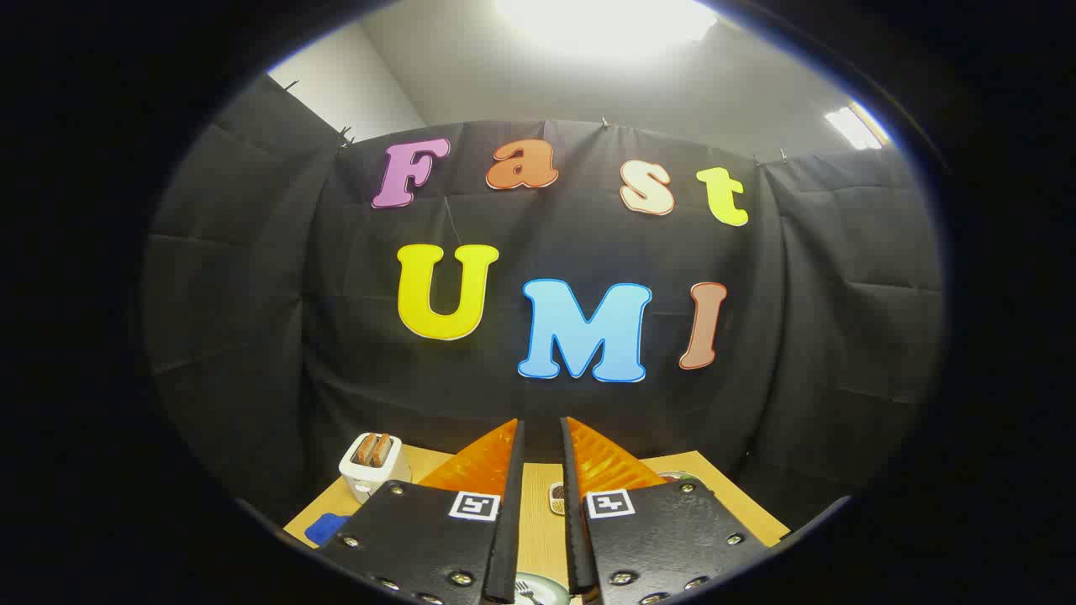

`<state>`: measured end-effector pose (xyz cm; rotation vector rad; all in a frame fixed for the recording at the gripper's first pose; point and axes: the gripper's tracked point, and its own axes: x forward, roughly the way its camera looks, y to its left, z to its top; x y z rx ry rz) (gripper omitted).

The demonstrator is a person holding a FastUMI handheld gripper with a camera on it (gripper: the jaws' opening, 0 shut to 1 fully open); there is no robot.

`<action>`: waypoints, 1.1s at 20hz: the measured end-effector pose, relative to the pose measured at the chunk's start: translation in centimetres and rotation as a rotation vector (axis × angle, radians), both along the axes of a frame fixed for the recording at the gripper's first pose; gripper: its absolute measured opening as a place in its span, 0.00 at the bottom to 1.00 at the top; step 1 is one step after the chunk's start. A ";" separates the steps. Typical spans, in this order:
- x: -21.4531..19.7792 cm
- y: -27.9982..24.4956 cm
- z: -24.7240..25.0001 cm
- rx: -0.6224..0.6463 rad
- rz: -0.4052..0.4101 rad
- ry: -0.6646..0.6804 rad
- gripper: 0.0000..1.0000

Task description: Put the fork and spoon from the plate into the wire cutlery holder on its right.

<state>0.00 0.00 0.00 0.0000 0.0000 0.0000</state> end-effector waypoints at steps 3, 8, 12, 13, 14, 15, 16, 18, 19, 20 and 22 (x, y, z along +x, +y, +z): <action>0.0 -0.1 0.0 -0.007 0.000 0.003 0.23; 0.2 -0.2 -0.1 0.000 -0.009 0.002 0.23; 0.9 -0.4 -0.4 0.004 -0.013 0.010 0.23; 1.0 -0.4 -0.5 0.004 -0.014 0.013 0.23; 1.0 -0.4 -0.6 0.005 -0.014 0.016 0.23; 1.1 -0.3 -0.8 0.005 -0.013 0.020 0.23; 1.2 -0.3 -1.0 0.004 -0.012 0.024 0.24; 1.5 -0.3 -1.7 0.002 -0.014 0.039 0.23; 1.7 -0.2 -2.3 0.002 -0.014 0.054 0.23; 2.0 -0.2 -3.2 0.003 -0.014 0.075 0.23; 2.6 0.0 -5.7 -0.002 -0.011 0.138 0.23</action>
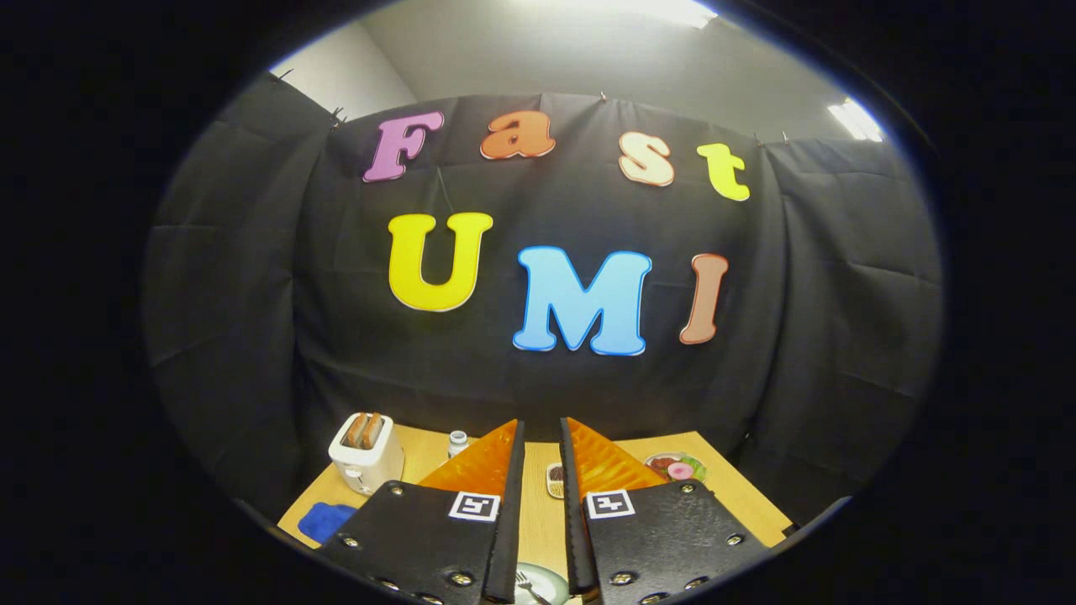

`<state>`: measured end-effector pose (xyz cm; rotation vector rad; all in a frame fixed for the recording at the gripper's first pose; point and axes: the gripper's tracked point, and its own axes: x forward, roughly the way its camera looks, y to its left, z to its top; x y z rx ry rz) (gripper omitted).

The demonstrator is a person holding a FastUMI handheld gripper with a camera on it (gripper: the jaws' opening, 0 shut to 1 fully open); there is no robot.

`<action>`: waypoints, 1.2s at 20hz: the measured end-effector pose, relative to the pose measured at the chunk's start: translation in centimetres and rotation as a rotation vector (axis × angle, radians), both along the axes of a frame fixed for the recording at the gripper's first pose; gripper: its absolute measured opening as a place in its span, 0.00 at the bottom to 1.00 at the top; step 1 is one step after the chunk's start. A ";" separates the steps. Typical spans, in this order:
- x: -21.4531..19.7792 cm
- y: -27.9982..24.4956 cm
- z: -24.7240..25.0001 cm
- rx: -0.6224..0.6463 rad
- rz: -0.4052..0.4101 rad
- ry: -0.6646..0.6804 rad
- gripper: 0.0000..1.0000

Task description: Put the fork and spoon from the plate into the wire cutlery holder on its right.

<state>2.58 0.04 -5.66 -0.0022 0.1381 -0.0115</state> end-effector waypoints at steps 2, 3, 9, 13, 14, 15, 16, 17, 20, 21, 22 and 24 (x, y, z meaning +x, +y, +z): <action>0.5 0.0 -3.1 -0.019 -0.002 0.084 0.23; 0.7 0.2 -4.8 -0.031 0.002 0.129 0.24; 0.6 1.8 -15.8 -0.119 0.061 0.441 0.25; -0.1 2.3 -22.7 -0.158 0.092 0.623 0.25; -0.5 2.3 -24.3 -0.153 0.095 0.657 0.24; -0.9 2.3 -25.8 -0.151 0.091 0.695 0.24; -1.5 2.3 -27.5 -0.154 0.085 0.737 0.24; -2.0 2.1 -28.9 -0.168 0.081 0.782 0.24; -3.5 0.4 -33.2 -0.277 0.060 0.929 0.24; -3.8 0.3 -34.3 -0.305 0.071 0.966 0.24; -4.3 0.3 -35.5 -0.326 0.078 1.005 0.24; -5.1 0.3 -37.5 -0.350 0.095 1.070 0.24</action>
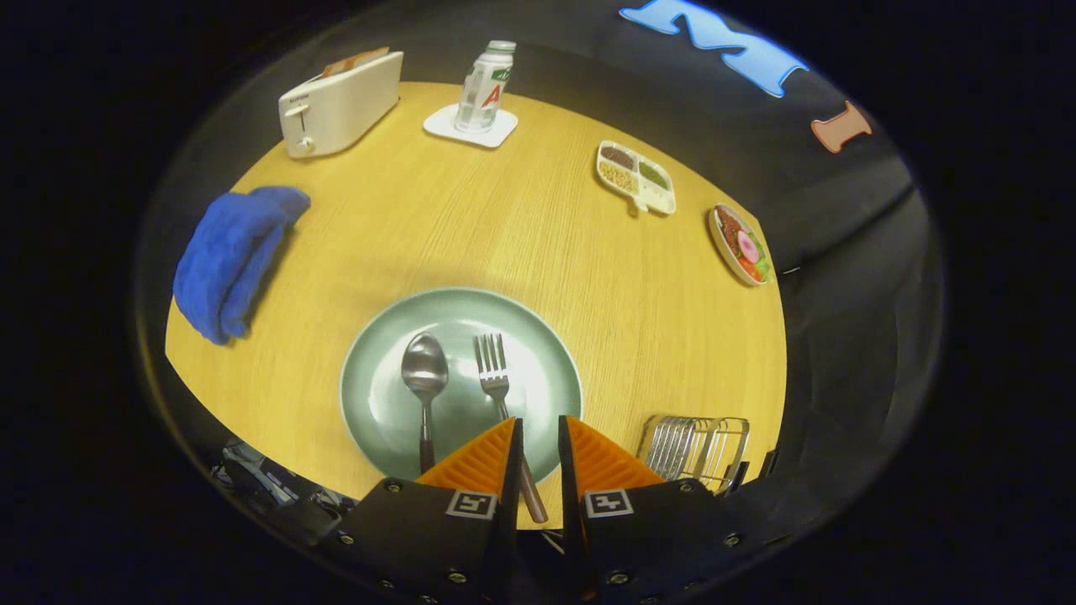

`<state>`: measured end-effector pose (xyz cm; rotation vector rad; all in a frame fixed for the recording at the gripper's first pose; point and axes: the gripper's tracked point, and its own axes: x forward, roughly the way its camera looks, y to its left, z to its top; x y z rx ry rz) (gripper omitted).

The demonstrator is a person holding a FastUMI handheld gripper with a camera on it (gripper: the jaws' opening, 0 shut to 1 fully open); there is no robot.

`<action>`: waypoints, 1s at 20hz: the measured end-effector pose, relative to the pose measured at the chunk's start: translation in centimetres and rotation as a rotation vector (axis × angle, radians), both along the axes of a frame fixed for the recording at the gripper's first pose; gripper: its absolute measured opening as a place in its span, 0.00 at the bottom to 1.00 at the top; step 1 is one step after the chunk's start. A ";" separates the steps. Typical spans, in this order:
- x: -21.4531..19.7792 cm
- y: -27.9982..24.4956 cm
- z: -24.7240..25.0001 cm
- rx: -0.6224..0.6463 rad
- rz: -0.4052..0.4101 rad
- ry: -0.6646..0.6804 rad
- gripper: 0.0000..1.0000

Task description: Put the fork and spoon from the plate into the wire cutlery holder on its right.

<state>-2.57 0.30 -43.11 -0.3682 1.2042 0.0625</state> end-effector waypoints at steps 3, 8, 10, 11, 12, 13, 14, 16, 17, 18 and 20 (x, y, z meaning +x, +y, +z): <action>-1.0 0.0 -2.5 -0.025 0.025 0.083 0.24; -2.2 -0.3 -5.5 -0.066 0.077 0.178 0.24; -2.4 -0.4 -6.3 -0.081 0.094 0.197 0.24; -2.4 -0.5 -6.5 -0.084 0.102 0.201 0.24; -2.4 -0.6 -6.9 -0.086 0.108 0.205 0.24; -2.3 -0.6 -7.2 -0.089 0.111 0.211 0.24; -2.4 -0.7 -7.5 -0.094 0.111 0.215 0.24; -2.0 -0.7 -7.9 -0.085 0.108 0.204 0.17; -2.1 -0.8 -7.9 -0.084 0.101 0.198 0.10; -2.2 -0.8 -7.6 -0.090 0.098 0.195 0.09; -1.9 -0.8 -7.2 -0.091 0.100 0.165 0.01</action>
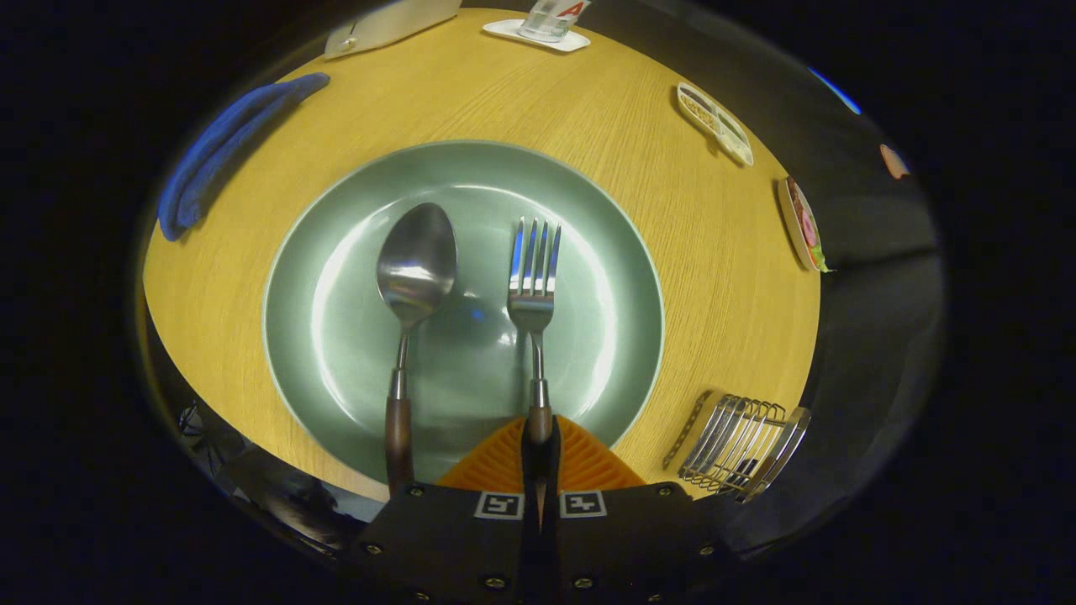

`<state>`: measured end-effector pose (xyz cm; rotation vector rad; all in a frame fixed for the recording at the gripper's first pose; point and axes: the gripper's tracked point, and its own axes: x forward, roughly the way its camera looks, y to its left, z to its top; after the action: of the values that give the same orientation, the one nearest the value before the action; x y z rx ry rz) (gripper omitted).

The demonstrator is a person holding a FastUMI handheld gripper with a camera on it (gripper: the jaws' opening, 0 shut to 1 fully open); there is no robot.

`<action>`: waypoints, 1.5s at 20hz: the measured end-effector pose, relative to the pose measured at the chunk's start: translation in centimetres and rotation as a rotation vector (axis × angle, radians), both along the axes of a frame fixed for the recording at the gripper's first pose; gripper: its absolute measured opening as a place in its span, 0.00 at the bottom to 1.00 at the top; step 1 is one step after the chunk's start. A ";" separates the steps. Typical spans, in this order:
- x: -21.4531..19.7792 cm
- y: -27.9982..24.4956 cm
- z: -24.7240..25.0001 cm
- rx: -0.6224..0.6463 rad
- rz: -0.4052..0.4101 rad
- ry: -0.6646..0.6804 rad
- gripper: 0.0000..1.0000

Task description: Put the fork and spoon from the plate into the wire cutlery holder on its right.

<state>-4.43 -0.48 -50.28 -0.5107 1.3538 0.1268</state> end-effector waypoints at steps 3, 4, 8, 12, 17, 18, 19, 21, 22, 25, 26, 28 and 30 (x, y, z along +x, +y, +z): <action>0.5 0.2 1.1 0.011 -0.034 -0.045 0.01; 0.7 0.1 1.5 0.020 -0.046 -0.064 0.01; 1.9 0.3 3.6 0.031 -0.070 -0.121 0.01; 2.6 -0.1 5.3 0.037 -0.095 -0.160 0.01; 3.0 -1.4 7.1 0.034 -0.144 -0.193 0.01; 3.1 -1.9 7.5 0.033 -0.160 -0.199 0.01; 3.1 -2.3 8.0 0.034 -0.176 -0.207 0.01; 3.0 -3.6 9.0 0.023 -0.210 -0.220 0.01; 2.9 -4.2 9.6 0.015 -0.227 -0.226 0.01; 2.3 -6.7 11.1 -0.007 -0.286 -0.248 0.01; 2.1 -7.6 11.6 -0.018 -0.310 -0.255 0.01; 1.1 -9.6 12.2 -0.041 -0.360 -0.259 0.01; 0.0 -11.7 12.6 -0.069 -0.413 -0.247 0.01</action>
<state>-4.46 -12.19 -37.69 -0.2844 1.1965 -0.3131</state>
